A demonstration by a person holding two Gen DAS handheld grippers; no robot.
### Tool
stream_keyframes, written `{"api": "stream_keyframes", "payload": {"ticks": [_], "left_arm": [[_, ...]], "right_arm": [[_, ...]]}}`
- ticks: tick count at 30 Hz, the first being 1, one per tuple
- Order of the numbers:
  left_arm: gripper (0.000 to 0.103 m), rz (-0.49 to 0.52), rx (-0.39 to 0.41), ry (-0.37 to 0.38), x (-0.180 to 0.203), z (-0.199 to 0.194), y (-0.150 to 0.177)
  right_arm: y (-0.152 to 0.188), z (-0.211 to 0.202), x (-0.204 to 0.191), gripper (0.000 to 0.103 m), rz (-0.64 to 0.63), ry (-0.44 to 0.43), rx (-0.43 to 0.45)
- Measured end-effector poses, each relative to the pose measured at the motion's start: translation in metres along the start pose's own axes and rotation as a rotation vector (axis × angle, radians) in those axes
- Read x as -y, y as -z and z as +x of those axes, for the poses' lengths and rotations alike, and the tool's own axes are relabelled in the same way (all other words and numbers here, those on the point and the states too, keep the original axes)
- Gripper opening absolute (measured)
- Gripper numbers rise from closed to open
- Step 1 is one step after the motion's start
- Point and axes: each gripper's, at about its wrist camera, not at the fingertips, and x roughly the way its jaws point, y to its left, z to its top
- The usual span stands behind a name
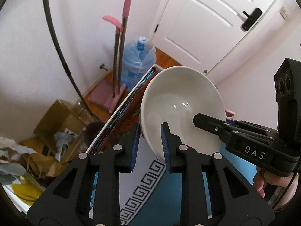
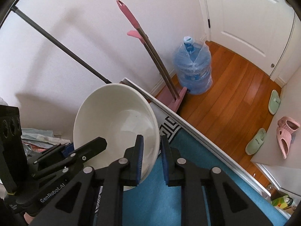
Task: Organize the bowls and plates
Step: 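Lift the white bowl and carry it over the cream bowl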
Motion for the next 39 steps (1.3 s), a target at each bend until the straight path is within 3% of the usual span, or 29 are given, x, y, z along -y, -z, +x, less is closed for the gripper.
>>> {"api": "stream_keyframes", "payload": {"ticks": [8,14,27,39], "left_arm": [[0.021,0.034,0.028,0.040,0.031,-0.057,0.017],[0.021,0.100,0.026,0.073,0.077,-0.104,0.054],[0.021,0.302,0.017,0.192,0.200,-0.172,0.161],[0.021,0.474,-0.103,0.295,0.289,-0.179,0.270]], "right_arm": [[0.028,-0.066,-0.014,0.017,0.017,0.024,0.101],[0.072,-0.136,-0.017,0.017,0.047,0.074,0.175],[0.221,-0.262,0.018,0.017,0.201,0.182,0.300],[0.360,-0.326,0.063,0.017,0.378,0.283,0.326]]}}
